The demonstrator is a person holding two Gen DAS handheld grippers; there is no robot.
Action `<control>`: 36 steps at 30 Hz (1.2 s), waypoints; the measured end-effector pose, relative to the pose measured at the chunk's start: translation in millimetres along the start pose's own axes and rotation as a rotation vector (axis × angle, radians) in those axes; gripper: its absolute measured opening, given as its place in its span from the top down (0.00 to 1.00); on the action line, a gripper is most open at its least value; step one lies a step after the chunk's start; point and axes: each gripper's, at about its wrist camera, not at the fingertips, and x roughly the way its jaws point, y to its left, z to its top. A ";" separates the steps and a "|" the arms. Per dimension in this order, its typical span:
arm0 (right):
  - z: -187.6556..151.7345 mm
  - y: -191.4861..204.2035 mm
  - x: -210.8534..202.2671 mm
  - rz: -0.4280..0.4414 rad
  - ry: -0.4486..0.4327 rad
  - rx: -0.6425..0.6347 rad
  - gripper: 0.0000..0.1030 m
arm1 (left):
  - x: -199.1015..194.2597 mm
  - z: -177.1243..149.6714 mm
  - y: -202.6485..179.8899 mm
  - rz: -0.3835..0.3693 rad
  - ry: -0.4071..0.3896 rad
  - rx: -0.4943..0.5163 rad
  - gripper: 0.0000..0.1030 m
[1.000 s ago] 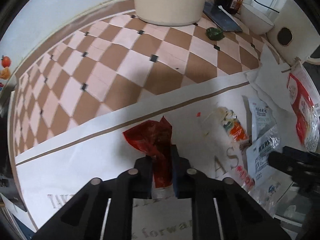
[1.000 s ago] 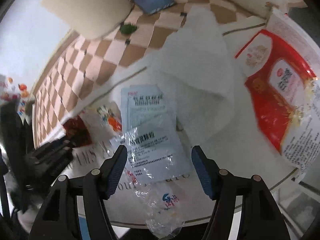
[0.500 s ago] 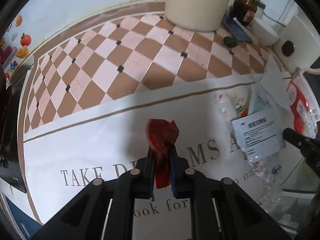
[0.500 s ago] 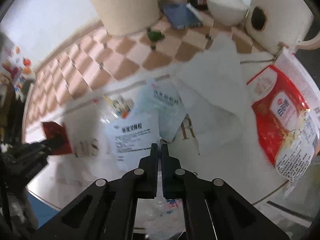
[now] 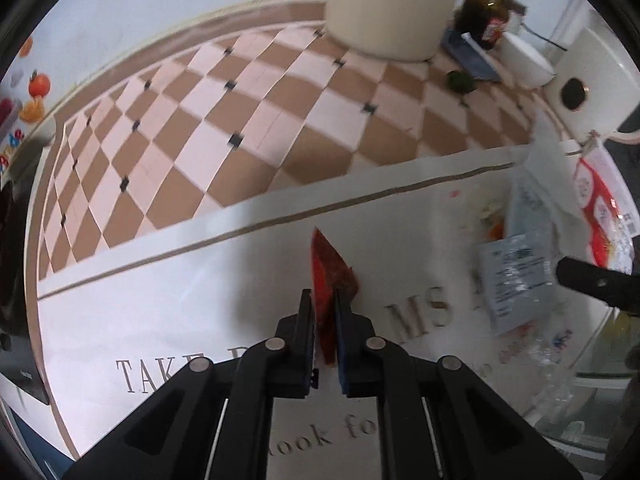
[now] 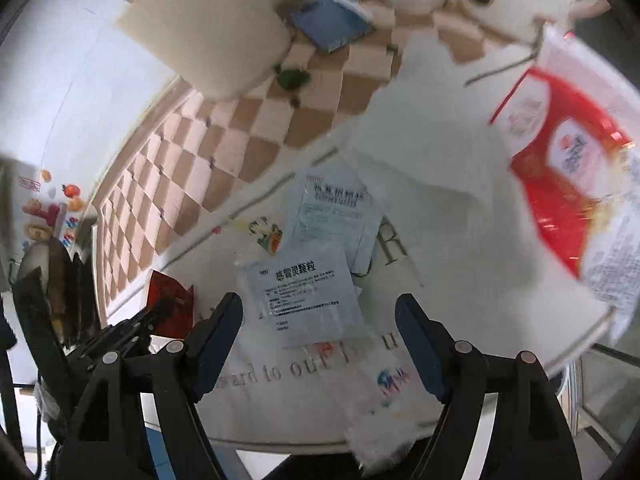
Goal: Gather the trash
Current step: 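Grasp the red snack wrapper with the left tool while the right tool grasps a white sachet, then carry both items to the white bin and open both tools to drop them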
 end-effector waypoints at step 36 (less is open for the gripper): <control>-29.3 3.7 -145.4 -0.117 -0.537 -0.027 0.94 | -139.1 39.0 -39.3 -0.280 -0.267 0.119 0.96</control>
